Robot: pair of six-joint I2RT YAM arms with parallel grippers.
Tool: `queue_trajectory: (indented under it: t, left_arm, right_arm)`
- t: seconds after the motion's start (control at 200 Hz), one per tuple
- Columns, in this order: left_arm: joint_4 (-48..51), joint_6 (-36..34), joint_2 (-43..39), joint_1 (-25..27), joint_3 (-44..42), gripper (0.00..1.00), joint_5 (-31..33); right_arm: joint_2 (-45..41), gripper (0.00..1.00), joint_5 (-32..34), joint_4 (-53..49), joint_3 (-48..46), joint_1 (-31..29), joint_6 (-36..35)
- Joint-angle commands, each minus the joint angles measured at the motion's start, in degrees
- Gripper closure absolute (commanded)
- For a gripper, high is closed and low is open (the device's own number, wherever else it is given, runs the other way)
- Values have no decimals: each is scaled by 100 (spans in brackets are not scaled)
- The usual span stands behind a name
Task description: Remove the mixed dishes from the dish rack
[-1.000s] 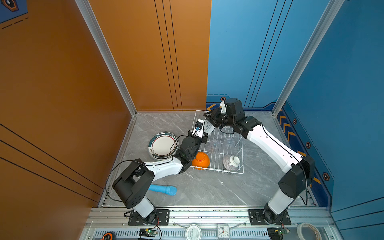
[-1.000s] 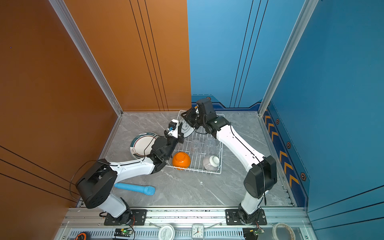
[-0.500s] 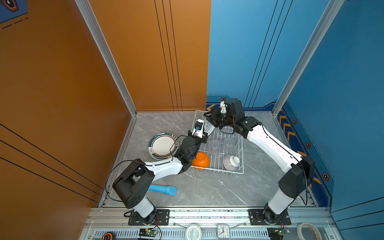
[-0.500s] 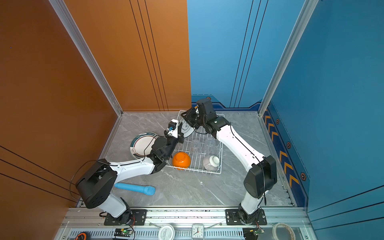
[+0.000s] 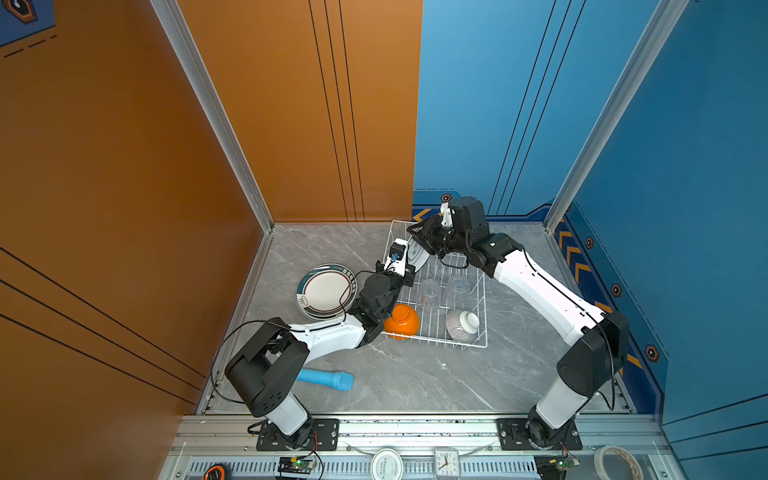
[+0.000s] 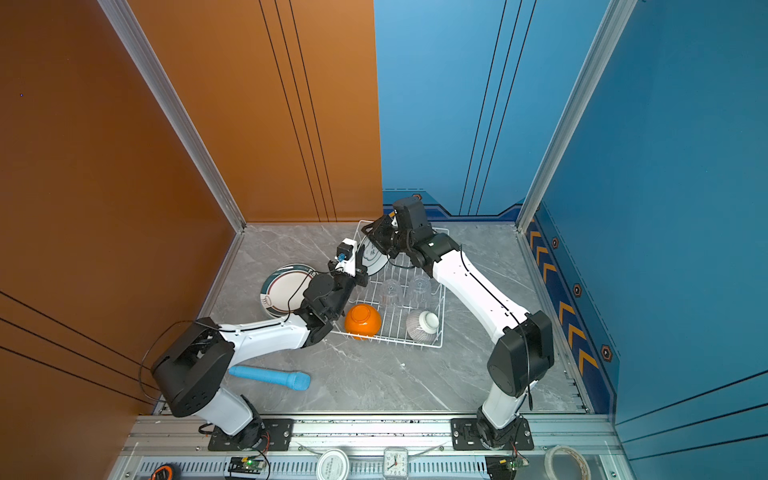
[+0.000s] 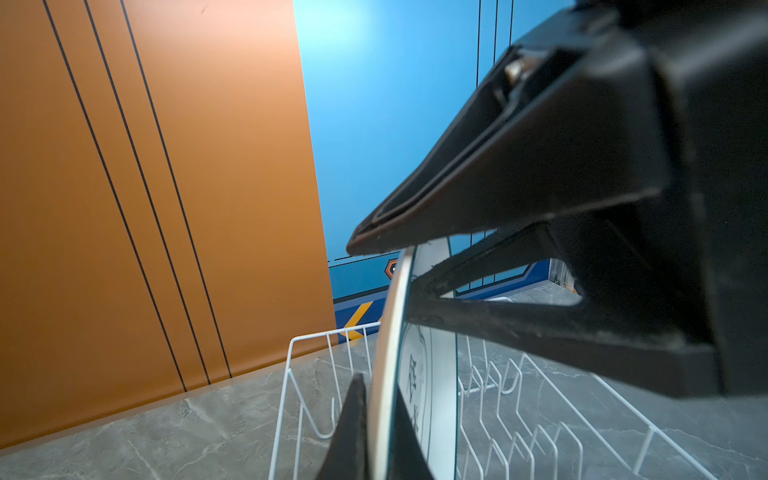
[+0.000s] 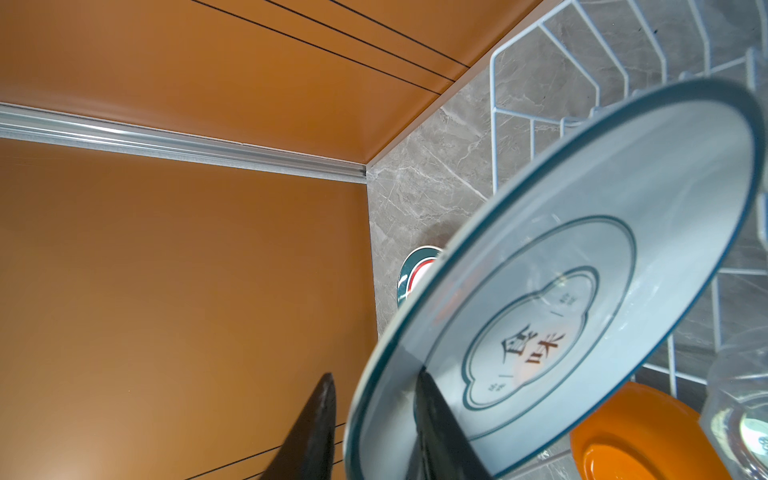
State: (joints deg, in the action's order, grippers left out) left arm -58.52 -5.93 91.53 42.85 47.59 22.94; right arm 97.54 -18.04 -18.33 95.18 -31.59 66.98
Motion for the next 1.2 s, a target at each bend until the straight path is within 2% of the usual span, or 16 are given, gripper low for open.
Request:
queue_trajectory:
  t: [0.0,0.275,0.435,0.511,0.721,0.986,1.196]
  left_arm:
    - [-215,132,-164,66,59,100,-135]
    - [396,654,-323,-202,127,100,-5]
    - [1247,1373,-487,-588,322,100,-86]
    - [1487,1826,-594,-870,311,100,-206]
    - [2067,3335,-832,-2036,229,100,-1100]
    - [3114,4203,-1425,-3115,-9,100,-1362]
    - [4671,4510,-2035,-3593,-137,100,-1162]
  right_arm:
    - [-195,66,68,347,-81,18,-52]
    - [-388,65,3,550,-275,66,-153]
    - [-606,64,63,601,-507,118,-354]
    - [-753,63,98,620,-669,160,-497]
    - [-1355,59,409,582,-1326,283,-1253]
    - [-1863,56,1099,-377,-1860,303,-2666]
    - [-1889,54,1184,-687,-2231,364,-3176]
